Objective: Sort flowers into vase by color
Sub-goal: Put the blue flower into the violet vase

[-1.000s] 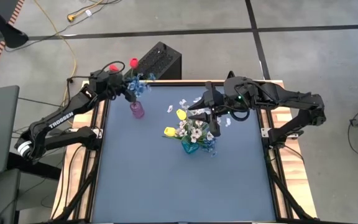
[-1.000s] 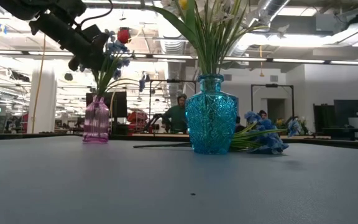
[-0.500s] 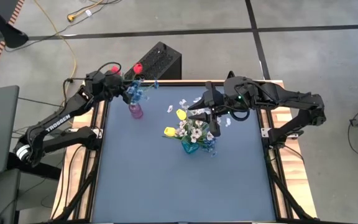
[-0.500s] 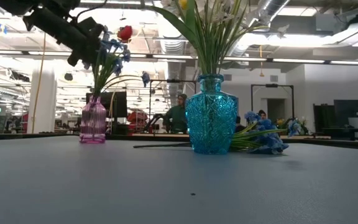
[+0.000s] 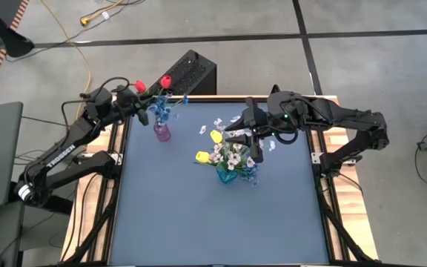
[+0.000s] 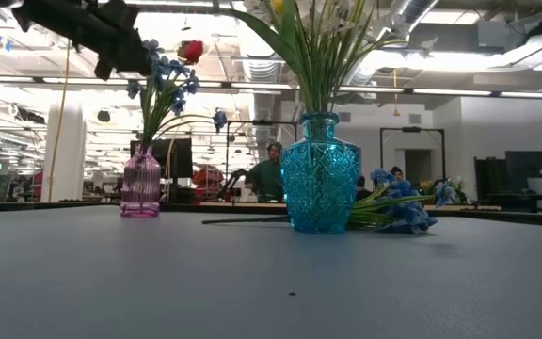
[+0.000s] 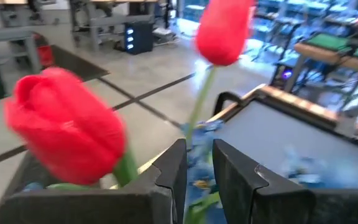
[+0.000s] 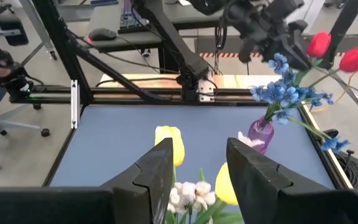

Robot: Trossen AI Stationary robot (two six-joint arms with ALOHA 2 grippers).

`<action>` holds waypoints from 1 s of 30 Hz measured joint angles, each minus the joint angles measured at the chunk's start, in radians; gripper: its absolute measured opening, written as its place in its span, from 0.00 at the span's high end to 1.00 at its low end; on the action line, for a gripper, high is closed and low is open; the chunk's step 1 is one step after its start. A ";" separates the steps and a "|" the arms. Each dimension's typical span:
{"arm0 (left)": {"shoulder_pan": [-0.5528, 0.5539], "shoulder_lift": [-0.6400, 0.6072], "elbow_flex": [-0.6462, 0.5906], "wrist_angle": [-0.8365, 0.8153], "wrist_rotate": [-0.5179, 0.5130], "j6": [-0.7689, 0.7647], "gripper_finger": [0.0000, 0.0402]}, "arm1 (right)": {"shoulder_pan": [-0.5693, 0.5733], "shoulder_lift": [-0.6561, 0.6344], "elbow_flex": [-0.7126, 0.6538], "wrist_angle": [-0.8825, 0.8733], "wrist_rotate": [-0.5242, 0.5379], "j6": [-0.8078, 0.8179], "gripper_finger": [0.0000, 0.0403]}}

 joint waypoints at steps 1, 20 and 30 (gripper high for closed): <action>0.000 -0.010 0.000 0.000 0.017 -0.008 0.84 | 0.000 -0.004 0.000 -0.010 0.000 0.000 0.56; -0.082 -0.157 0.001 -0.144 0.542 -0.140 0.84 | 0.125 -0.171 0.000 -0.301 0.000 0.192 0.56; -0.401 -0.123 0.002 -0.180 0.467 -0.141 0.84 | 0.173 -0.164 0.000 -0.352 0.006 0.194 0.56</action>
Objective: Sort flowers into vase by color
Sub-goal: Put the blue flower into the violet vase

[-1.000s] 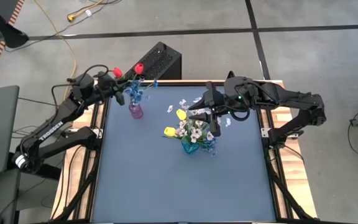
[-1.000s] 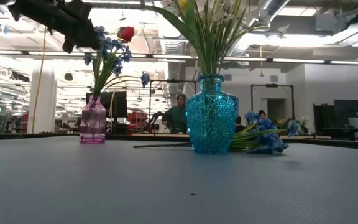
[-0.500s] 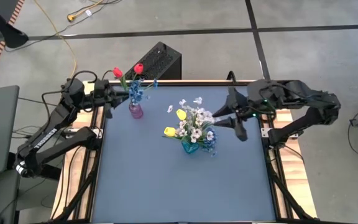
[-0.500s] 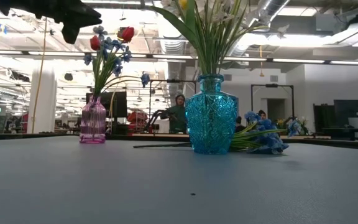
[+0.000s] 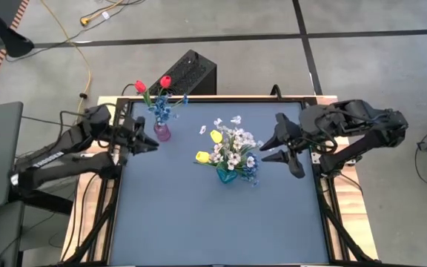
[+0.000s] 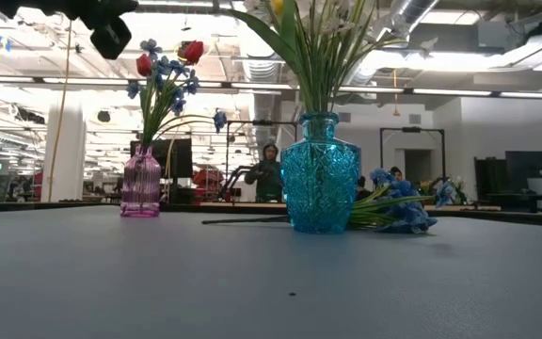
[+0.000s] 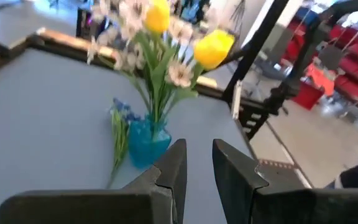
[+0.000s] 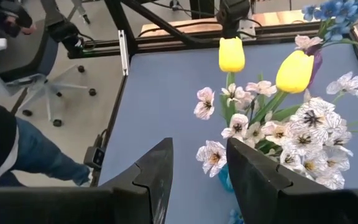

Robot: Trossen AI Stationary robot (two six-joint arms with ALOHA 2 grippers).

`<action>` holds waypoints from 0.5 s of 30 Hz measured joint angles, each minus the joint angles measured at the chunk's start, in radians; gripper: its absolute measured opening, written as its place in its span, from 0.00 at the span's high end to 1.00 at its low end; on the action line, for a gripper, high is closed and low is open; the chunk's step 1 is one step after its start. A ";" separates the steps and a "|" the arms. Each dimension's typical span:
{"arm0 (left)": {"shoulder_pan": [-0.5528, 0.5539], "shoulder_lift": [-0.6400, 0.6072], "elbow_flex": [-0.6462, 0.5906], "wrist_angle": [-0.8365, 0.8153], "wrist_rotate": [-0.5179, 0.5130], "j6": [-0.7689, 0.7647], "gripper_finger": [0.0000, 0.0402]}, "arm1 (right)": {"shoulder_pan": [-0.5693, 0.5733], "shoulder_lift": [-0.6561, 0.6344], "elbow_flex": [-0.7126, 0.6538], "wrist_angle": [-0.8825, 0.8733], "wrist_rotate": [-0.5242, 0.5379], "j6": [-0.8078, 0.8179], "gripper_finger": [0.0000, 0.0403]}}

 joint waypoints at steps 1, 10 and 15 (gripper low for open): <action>-0.038 0.013 0.000 0.000 -0.038 0.000 0.84 | 0.000 0.000 0.000 0.000 0.000 0.000 0.56; -0.380 0.265 0.000 0.114 -0.367 0.034 0.84 | 0.022 -0.001 0.000 -0.070 0.001 0.026 0.56; -0.496 0.467 0.000 0.241 -0.516 0.107 0.84 | 0.059 -0.001 0.000 -0.080 0.002 0.069 0.56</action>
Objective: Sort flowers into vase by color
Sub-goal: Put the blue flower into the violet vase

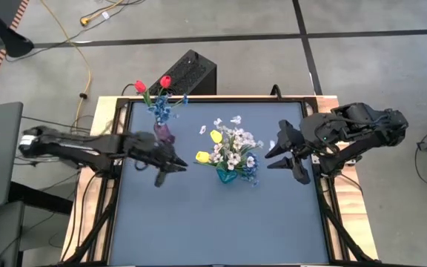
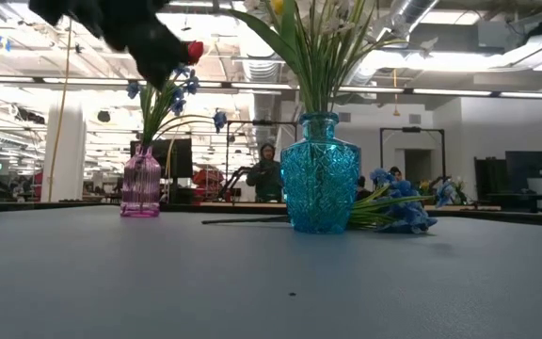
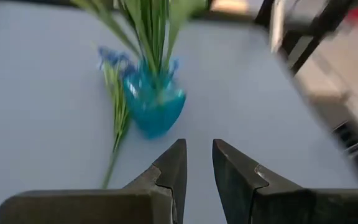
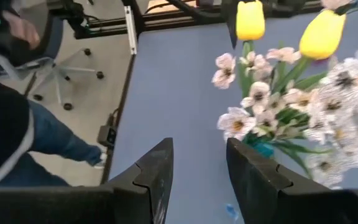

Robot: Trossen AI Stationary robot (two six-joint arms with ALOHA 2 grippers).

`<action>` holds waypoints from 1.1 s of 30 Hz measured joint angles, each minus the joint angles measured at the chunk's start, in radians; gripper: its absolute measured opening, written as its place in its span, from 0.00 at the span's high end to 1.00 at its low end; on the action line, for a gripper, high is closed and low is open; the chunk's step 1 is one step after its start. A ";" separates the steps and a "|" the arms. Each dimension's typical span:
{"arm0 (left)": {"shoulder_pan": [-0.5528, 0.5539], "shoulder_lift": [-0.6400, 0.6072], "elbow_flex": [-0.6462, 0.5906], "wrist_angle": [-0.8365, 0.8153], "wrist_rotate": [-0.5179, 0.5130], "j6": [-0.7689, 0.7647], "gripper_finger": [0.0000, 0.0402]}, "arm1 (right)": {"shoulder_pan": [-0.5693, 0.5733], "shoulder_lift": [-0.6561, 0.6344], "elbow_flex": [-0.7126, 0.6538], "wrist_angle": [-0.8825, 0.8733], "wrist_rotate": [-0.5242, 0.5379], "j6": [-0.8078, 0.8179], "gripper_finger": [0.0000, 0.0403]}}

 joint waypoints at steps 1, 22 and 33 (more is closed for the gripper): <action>-0.017 0.041 0.000 0.011 -0.027 0.019 0.84 | 0.009 0.000 0.000 -0.001 0.000 0.009 0.56; 0.196 0.630 -0.001 0.331 -0.093 0.291 0.84 | 0.157 0.000 0.000 -0.029 0.177 0.136 0.56; 0.229 0.656 0.000 0.307 0.001 0.401 0.84 | 0.207 0.000 0.000 -0.042 0.213 0.216 0.56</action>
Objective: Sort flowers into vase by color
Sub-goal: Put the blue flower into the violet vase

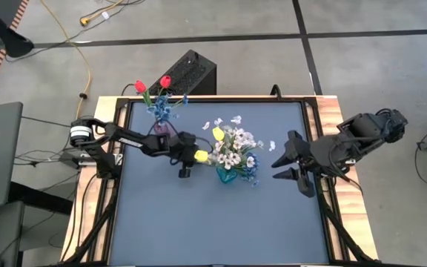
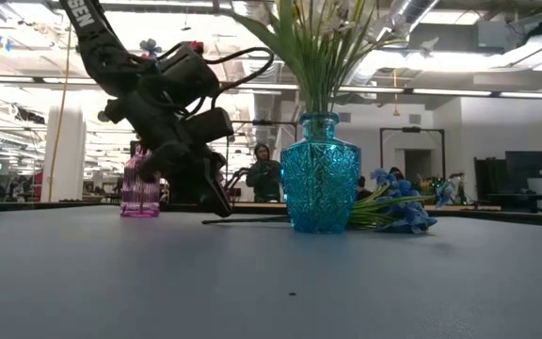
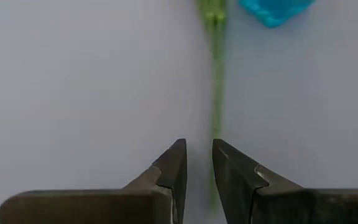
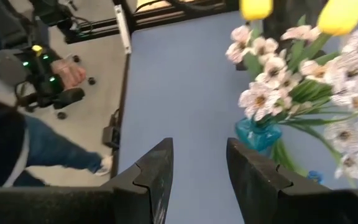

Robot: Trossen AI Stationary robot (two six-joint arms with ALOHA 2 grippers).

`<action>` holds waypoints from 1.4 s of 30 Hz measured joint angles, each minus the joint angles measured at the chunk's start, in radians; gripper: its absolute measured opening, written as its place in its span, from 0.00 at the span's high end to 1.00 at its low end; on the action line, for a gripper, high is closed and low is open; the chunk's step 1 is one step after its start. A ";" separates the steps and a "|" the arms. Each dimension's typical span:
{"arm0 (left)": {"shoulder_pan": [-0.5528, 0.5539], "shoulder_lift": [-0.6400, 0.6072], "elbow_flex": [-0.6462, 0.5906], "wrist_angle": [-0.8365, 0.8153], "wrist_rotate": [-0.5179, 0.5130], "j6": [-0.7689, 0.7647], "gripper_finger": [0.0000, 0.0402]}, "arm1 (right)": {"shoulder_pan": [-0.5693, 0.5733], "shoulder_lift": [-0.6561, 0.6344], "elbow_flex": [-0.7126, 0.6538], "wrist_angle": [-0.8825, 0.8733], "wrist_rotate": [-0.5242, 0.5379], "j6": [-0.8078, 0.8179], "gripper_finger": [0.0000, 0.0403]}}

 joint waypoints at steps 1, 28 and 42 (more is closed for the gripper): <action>0.003 0.000 0.000 0.000 -0.007 0.000 0.84 | 0.003 0.000 0.000 0.000 0.017 0.000 0.56; 0.012 -0.053 0.039 -0.061 0.008 -0.013 0.70 | 0.007 0.000 0.000 0.001 0.047 -0.027 0.56; 0.001 -0.023 0.017 -0.145 0.015 -0.012 0.69 | 0.007 0.000 0.000 -0.002 0.045 -0.056 0.56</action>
